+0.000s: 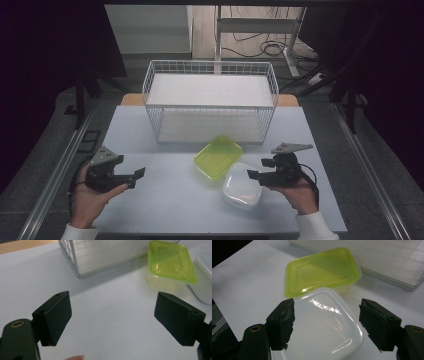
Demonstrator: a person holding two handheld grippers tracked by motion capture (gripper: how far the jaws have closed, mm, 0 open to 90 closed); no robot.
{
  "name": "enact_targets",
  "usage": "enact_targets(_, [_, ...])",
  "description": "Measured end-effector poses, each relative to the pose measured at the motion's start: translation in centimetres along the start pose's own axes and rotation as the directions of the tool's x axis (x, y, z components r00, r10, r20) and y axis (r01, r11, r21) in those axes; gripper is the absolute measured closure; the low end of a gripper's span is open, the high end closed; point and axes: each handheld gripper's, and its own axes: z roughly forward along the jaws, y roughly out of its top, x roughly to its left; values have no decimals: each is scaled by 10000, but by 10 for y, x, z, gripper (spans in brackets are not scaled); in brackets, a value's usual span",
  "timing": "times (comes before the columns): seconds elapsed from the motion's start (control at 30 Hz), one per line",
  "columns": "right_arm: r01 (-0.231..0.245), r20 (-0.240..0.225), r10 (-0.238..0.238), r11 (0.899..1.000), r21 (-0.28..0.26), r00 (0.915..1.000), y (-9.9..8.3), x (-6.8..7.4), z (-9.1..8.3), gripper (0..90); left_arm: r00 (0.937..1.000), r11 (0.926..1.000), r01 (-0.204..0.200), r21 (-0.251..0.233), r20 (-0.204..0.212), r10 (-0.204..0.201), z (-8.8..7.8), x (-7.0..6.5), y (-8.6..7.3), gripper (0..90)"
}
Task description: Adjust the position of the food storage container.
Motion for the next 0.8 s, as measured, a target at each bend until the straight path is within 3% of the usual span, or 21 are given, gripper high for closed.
enact_targets(0.33, [208,-31,-207,9986,486,9998,16,1,4,350,10000,10000,2,6,89,-2,0,-1,1,140])
enact_targets(0.57, [371,150,-389,9939,1040,9991,34,-4,15,446,9999,9999,-67,120,116,65,3,-3,1,139])
enact_targets(0.6, [294,261,-326,9930,1142,9991,39,-8,22,524,9999,9999,-89,144,112,87,4,-4,1,139])
enact_targets(0.7, [232,363,-280,9918,1253,9989,46,-14,29,660,9999,9997,-119,202,118,116,6,-5,0,139])
enact_targets(0.73, [232,363,-280,9918,1253,9989,46,-14,29,660,9999,9997,-119,202,118,116,6,-5,0,139])
enact_targets(0.77, [187,536,-262,9905,1362,9982,53,-20,36,742,9998,9997,-132,221,135,129,7,-6,0,138])
enact_targets(0.8, [94,636,-189,9894,1451,9978,56,-22,38,764,9998,9996,-150,240,140,147,7,-6,0,139])
